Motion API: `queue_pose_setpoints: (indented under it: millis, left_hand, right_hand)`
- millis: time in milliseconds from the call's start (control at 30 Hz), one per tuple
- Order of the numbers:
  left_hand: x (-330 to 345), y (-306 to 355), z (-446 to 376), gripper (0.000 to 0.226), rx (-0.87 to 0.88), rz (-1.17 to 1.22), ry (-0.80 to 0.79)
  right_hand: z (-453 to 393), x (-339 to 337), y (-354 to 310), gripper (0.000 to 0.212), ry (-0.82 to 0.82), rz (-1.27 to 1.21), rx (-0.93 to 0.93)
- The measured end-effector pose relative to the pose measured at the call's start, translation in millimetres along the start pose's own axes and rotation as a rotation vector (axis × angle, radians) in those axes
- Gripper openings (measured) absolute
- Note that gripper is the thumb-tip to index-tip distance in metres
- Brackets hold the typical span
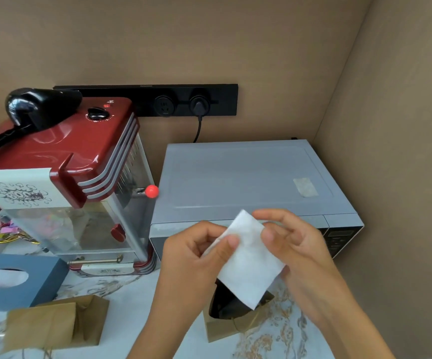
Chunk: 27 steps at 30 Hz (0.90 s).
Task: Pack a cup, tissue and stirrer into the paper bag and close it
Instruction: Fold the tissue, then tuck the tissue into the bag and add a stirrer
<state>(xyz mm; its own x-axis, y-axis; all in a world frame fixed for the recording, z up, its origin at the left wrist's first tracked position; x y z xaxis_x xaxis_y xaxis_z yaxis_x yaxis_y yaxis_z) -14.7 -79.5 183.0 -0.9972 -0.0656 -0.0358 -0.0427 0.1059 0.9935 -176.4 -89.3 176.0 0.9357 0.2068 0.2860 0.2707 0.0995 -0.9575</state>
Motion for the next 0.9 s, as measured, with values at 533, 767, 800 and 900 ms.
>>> queue_pose_setpoints:
  millis: [533,767,800,900]
  left_hand:
    - [-15.2,-93.4,27.1,0.014,-0.157,-0.716,-0.158]
    - [-3.7,-105.0,25.6,0.017,-0.321,-0.926,-0.141]
    - [-3.4,-106.3,24.6,0.018,-0.338,-0.918,-0.124]
    - [-5.6,-114.8,26.4,0.017,-0.356,-0.849,-0.086]
  right_hand:
    - [9.9,-19.2,21.9,0.045,-0.117,1.148,0.115]
    - [-5.6,-0.5,57.6,0.029,-0.370,1.586,0.308]
    - [-10.9,4.4,61.4,0.021,-0.384,1.607,0.349]
    - [-27.5,26.7,86.4,0.027,-0.497,1.682,0.434]
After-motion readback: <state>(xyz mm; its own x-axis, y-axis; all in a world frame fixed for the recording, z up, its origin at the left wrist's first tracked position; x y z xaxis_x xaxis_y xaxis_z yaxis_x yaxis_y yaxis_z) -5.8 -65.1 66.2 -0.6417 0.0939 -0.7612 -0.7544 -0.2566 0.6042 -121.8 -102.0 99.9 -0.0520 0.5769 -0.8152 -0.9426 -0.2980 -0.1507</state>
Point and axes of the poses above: each hand's wrist, its own z-axis away from the middle knuckle, its own x-axis out of the palm, y = z × x, the point moved 6 cm from there along -z, towards the middle knuckle, and after that the axes turned 2 degrees about z, right-handed, at the moved point
